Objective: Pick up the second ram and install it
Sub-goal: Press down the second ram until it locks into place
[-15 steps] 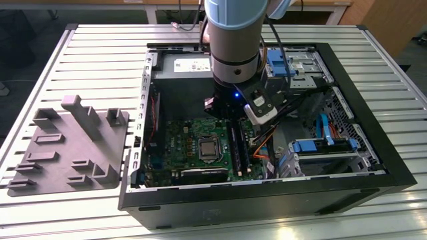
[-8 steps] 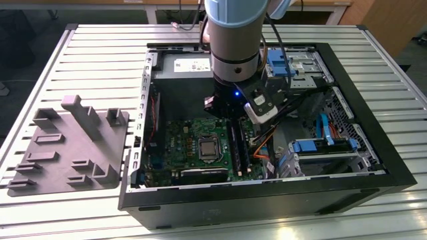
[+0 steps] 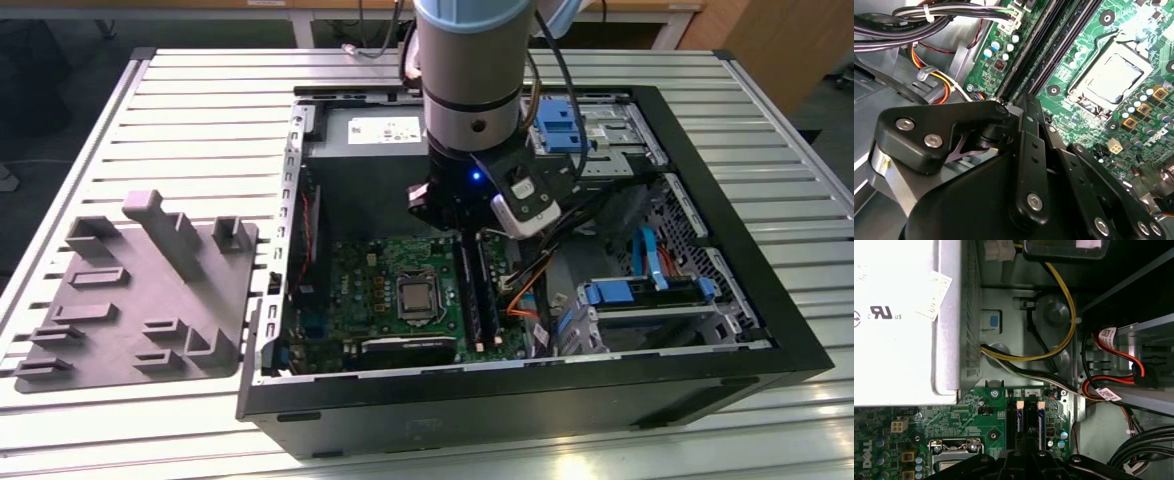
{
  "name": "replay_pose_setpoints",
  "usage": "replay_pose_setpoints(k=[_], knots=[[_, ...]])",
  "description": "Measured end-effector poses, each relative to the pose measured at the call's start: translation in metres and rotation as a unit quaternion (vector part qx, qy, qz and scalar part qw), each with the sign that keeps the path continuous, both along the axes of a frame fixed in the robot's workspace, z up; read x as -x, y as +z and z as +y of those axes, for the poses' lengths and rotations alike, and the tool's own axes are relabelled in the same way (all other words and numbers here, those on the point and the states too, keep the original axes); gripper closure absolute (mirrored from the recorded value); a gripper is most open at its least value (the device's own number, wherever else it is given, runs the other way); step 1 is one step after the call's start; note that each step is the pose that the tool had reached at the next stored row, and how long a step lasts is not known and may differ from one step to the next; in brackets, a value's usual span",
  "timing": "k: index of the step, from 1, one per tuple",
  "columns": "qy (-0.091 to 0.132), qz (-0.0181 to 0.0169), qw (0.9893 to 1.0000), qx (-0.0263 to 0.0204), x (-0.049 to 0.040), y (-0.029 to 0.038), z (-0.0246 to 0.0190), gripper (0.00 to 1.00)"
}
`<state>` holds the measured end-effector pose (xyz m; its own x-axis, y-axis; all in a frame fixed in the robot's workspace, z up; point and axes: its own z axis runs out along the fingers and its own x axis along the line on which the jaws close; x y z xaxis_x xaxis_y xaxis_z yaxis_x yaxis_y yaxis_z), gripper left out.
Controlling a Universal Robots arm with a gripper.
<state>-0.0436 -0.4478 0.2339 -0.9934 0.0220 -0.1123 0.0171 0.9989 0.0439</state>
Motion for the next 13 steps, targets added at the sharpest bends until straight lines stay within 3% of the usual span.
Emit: replay_pose_setpoints(k=[13], knots=[[0.0, 0.0001, 1.0, 0.0002, 0.0, 0.0002, -0.0049, 0.89]])
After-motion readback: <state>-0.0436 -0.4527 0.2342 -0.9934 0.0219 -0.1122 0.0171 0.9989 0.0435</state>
